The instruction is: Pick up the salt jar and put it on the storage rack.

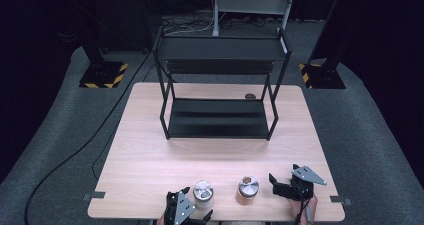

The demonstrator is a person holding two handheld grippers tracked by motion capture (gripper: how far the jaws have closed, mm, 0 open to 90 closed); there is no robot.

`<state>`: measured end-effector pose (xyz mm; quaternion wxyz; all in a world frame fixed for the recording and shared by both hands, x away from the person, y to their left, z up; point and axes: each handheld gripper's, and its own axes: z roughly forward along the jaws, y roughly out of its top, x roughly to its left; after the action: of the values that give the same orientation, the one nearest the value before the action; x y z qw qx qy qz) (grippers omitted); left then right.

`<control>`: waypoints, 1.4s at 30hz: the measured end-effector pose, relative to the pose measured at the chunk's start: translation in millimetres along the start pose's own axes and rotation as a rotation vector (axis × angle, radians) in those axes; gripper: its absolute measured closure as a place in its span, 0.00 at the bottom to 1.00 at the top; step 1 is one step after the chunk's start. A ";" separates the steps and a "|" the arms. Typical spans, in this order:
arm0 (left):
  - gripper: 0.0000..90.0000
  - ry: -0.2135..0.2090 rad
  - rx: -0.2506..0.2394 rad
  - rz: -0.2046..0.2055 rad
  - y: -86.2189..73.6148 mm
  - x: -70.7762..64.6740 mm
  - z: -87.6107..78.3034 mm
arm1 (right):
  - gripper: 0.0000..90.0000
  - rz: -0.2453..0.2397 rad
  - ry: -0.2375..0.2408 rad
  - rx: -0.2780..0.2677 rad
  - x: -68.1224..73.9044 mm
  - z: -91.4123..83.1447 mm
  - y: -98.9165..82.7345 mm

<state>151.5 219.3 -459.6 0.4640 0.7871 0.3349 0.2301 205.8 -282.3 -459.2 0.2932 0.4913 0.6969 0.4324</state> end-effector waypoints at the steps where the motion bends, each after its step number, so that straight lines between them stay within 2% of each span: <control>1: 0.00 0.002 0.016 0.006 2.8 -0.6 0.9 | 0.00 0.001 -0.003 -0.002 0.7 -0.2 -0.3; 12: 0.00 -0.010 0.072 0.000 15.5 2.5 8.2 | 0.00 -0.003 -0.001 -0.001 0.7 -0.1 -0.3; 20: 0.00 -0.022 0.080 -0.005 20.9 7.2 20.1 | 0.00 -0.004 -0.002 -0.008 0.8 -0.6 -1.7; 25: 0.00 -0.040 0.063 -0.030 18.5 8.6 25.8 | 0.00 -0.003 -0.004 -0.009 1.1 -0.7 -1.8; 29: 0.18 -0.054 0.042 -0.042 14.1 11.2 24.7 | 0.00 -0.004 -0.005 -0.009 1.3 -0.7 -1.8; 32: 0.25 -0.061 0.033 -0.052 10.3 12.7 24.1 | 0.00 -0.006 -0.007 -0.009 1.7 -0.5 -1.7; 36: 0.32 -0.055 0.021 -0.063 7.0 13.2 23.1 | 0.00 -0.007 -0.007 -0.007 1.8 -0.5 -1.5; 42: 0.33 -0.054 0.009 -0.065 3.7 12.7 23.0 | 0.00 -0.007 -0.006 -0.008 1.8 -0.5 -1.6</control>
<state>176.7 214.1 -466.4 0.4767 0.7838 0.3485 0.1922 204.1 -281.0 -460.4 0.2989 0.4890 0.6960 0.4326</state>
